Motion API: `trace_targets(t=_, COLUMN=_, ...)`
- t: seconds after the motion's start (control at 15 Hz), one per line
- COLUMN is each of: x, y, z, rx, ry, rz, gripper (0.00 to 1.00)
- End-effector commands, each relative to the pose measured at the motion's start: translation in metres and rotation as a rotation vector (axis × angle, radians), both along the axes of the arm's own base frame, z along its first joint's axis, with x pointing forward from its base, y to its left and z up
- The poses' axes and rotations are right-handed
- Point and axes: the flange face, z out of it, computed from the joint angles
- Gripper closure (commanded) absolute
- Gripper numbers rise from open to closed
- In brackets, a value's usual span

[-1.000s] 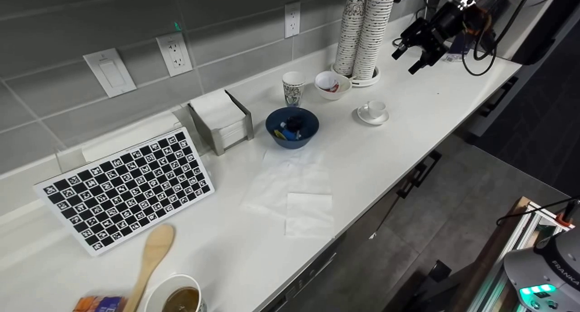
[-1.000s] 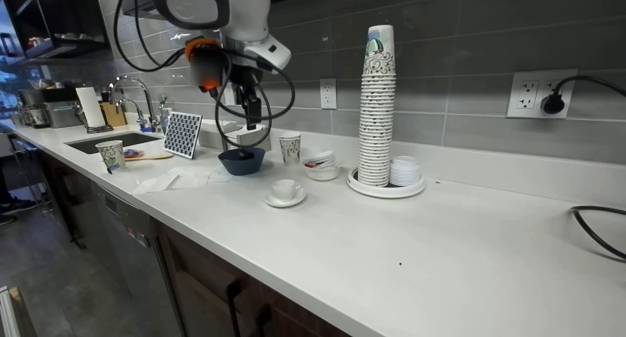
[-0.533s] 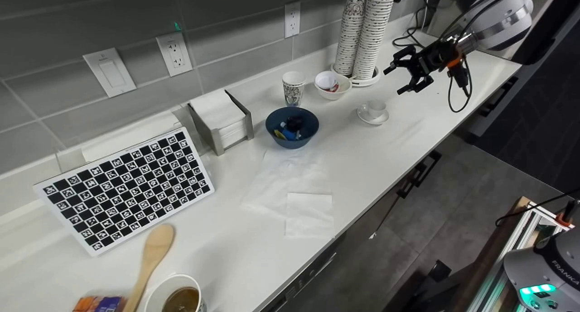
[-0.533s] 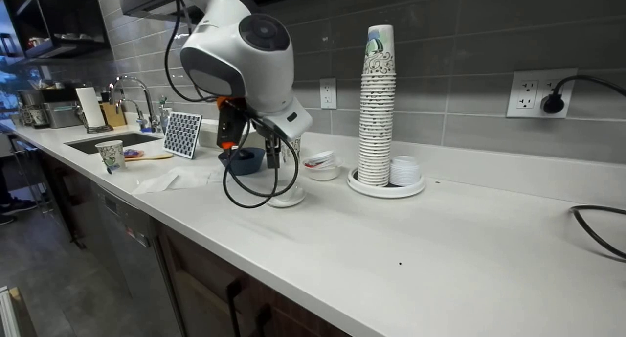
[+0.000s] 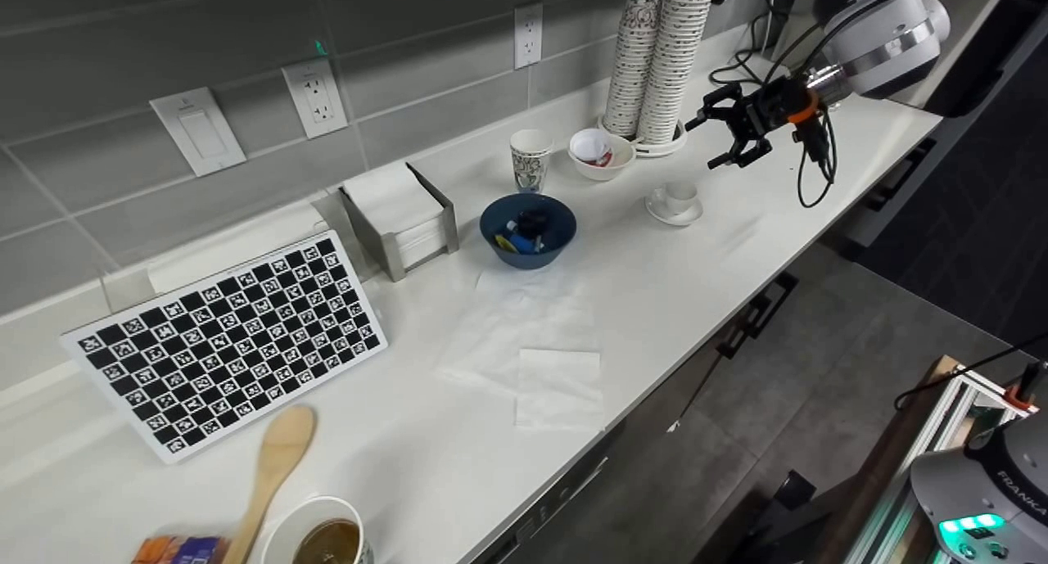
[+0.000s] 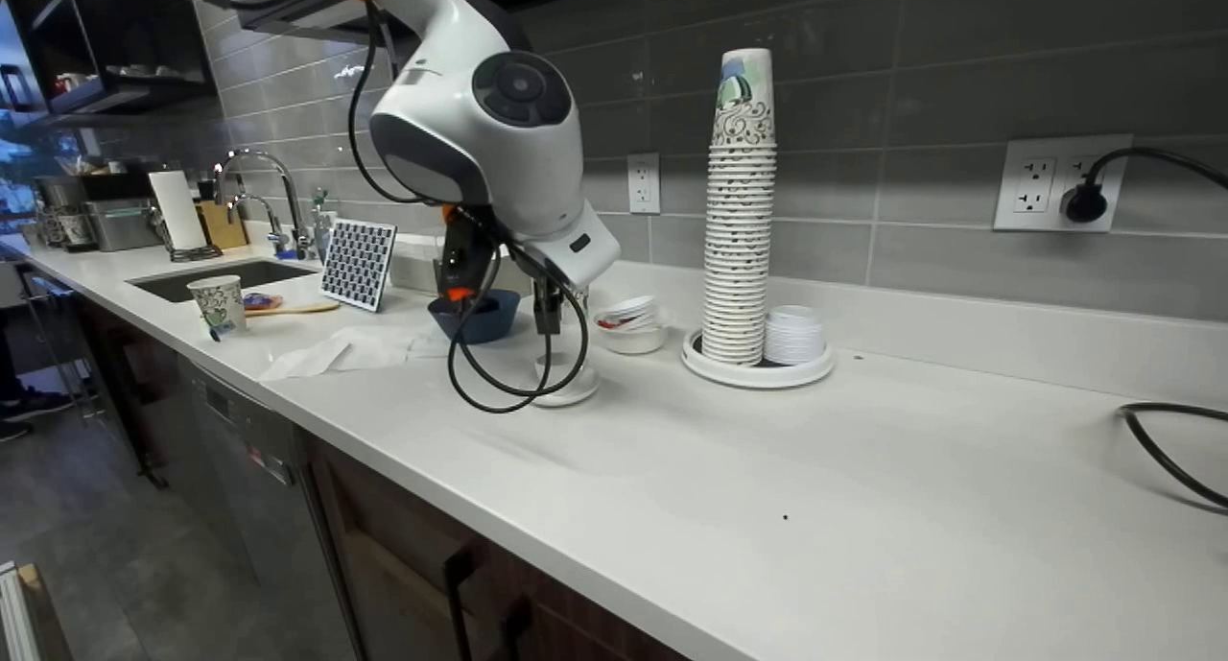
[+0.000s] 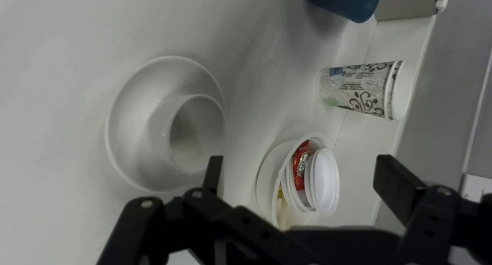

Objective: Shift the white spoon to the cup

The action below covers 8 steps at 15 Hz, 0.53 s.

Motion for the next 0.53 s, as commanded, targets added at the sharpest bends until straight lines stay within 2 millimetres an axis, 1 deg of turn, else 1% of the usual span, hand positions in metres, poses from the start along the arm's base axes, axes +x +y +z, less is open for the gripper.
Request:
trace_targets(t=0.0, x=0.031, y=-0.002, z=-0.002, rx=0.007, ry=-0.098, rz=-0.063, gripper=0.00)
trace_targets(t=0.2, x=0.052, y=-0.006, z=-0.004, rx=-0.020, ry=-0.171, rz=-0.103, gripper=0.00)
trace_targets(t=0.33, x=0.067, y=-0.011, z=-0.013, rx=-0.088, ry=-0.202, rz=-0.115, gripper=0.00)
trace_targets(t=0.47, x=0.080, y=-0.016, z=-0.026, rx=-0.158, ry=-0.213, rz=-0.118, gripper=0.00)
